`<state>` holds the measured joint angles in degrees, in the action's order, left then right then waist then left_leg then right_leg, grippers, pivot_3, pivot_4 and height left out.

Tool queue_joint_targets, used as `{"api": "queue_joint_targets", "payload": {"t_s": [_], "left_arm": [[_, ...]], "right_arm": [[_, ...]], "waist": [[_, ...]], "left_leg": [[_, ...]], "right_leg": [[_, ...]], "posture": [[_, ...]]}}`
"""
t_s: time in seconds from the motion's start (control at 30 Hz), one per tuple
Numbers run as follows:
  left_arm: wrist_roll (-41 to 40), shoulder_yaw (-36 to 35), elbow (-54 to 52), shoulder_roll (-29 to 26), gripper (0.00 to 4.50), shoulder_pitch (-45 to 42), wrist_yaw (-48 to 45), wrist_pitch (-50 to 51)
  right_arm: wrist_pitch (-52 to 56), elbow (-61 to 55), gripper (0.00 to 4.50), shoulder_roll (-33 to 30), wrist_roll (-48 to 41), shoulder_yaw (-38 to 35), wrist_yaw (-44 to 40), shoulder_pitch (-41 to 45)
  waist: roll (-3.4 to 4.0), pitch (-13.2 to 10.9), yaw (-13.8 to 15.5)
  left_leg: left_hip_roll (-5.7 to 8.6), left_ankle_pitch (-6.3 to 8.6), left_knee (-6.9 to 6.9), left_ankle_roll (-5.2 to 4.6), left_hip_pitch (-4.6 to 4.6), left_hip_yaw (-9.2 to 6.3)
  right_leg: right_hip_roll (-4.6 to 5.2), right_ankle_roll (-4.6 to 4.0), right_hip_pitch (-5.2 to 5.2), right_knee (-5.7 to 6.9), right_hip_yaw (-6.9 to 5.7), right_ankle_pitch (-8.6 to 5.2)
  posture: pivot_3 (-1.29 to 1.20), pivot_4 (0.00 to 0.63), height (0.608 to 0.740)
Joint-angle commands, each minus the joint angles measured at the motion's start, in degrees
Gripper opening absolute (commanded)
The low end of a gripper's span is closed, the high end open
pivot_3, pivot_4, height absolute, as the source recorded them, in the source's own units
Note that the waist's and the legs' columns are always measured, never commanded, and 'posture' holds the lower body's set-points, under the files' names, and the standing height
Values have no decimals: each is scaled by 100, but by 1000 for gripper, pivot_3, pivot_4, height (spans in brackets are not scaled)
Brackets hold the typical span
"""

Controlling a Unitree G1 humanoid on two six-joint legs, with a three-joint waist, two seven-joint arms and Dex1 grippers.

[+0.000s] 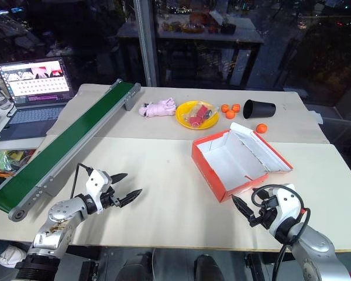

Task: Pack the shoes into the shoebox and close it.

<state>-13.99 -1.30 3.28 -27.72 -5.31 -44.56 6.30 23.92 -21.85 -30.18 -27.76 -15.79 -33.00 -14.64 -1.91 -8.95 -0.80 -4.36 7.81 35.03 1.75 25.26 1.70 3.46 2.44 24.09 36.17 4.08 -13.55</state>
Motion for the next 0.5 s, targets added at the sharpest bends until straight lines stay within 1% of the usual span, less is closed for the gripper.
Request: {"api": "queue_joint_targets", "payload": {"t_s": [0.03,0.13,0.27,0.33,0.37,0.43,0.47,0.5], "left_arm": [[-34,33,-140,43,4500,-57,-24,-70],[-220,19,-369,37,4500,-214,-116,212],[-850,-345,-796,-166,4500,-817,-216,934],[-1022,-546,-725,-264,4500,-1265,-143,1157],[-1053,-640,-615,-333,4500,-1549,-59,1287],[-1029,-729,-477,-419,4500,-1865,93,1468],[-1008,-775,-487,-442,4500,-1982,231,1620],[-993,-813,-546,-454,4500,-2044,372,1752]], "right_arm": [[52,-262,4449,-9,-51,-107,118,63],[569,-725,4449,-100,-406,-308,361,217],[1577,-1143,4449,-756,-1257,-781,479,1025],[2071,-1138,4449,-1108,-1722,-816,543,1743],[2313,-1066,4449,-1253,-1906,-724,590,2217],[2573,-942,4449,-1403,-2011,-488,639,2827],[2653,-832,4449,-1378,-2016,-288,651,3170],[2696,-738,4449,-1336,-1969,-104,664,3412]], "waist": [[0,0,-1],[0,0,0],[-2,-3,-8],[-6,-4,-13],[-8,-4,-21],[-9,-5,-27],[-9,-4,-24],[-10,-4,-34]], "left_leg": [[0,0,0,0,0,0],[0,0,-1,-1,2,0],[1,-2,6,-3,9,0],[-1,-2,11,-3,2,-3],[0,-3,17,-3,3,-3],[0,-11,16,-17,2,-4],[1,-26,12,-42,2,-6],[1,-28,11,-45,0,-9]], "right_leg": [[0,0,0,0,0,0],[0,0,3,0,0,0],[-1,5,6,7,5,4],[-3,6,-4,7,0,6],[-4,6,-1,10,3,6],[-8,6,0,10,5,7],[-8,7,-2,7,3,7],[-10,9,-8,2,2,4]], "posture": [[0,150,736],[0,150,736],[0,150,736],[0,150,736],[0,150,736],[0,150,736],[0,150,736],[0,150,736]]}}
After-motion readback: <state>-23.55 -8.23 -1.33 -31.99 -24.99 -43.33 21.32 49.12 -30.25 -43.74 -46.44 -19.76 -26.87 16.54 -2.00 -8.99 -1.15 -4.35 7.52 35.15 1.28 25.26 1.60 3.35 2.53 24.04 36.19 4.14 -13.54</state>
